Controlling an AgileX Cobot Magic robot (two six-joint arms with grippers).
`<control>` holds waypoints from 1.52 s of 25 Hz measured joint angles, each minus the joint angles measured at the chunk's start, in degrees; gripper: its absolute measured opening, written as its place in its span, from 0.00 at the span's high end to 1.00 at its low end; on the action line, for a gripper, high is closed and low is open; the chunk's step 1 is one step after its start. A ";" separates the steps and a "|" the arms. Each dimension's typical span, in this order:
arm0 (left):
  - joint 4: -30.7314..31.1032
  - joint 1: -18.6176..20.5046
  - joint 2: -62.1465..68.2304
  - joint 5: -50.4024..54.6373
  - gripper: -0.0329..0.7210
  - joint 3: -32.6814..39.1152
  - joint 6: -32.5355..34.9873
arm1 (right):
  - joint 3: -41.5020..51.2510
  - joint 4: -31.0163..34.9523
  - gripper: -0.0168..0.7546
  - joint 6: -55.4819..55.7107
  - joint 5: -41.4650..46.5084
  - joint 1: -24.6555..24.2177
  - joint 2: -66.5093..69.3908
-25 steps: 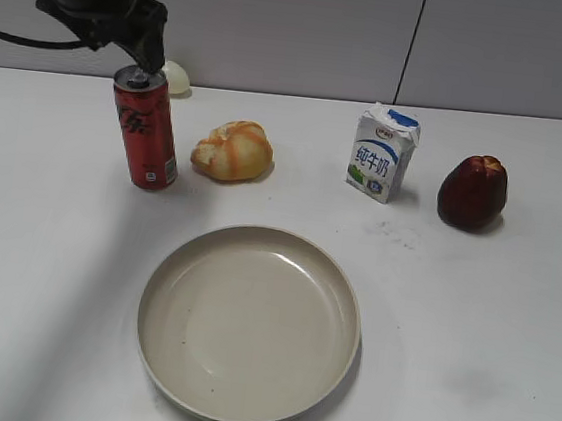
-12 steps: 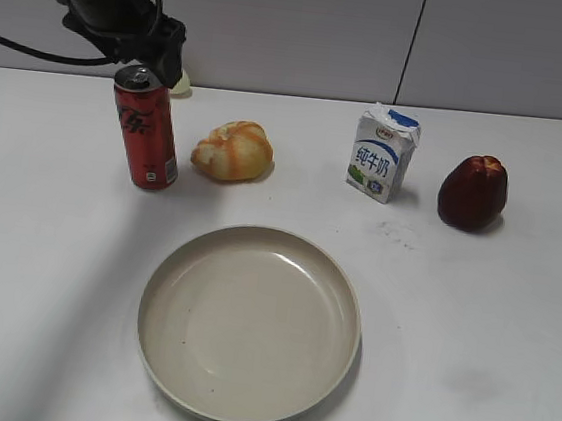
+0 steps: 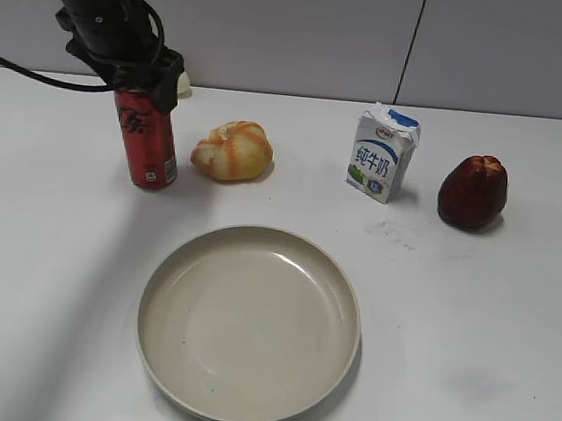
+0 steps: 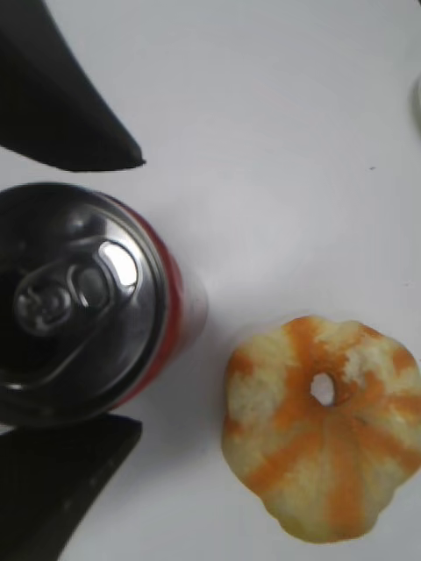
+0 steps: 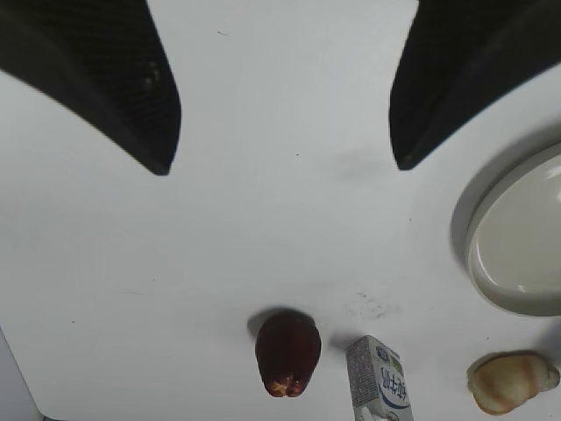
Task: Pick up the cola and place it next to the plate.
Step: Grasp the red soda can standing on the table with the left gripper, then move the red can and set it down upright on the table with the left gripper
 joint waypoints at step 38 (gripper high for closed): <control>6.20 -9.98 -30.67 -3.51 0.29 35.86 -19.22 | 0.00 0.00 0.21 0.00 0.00 0.00 0.00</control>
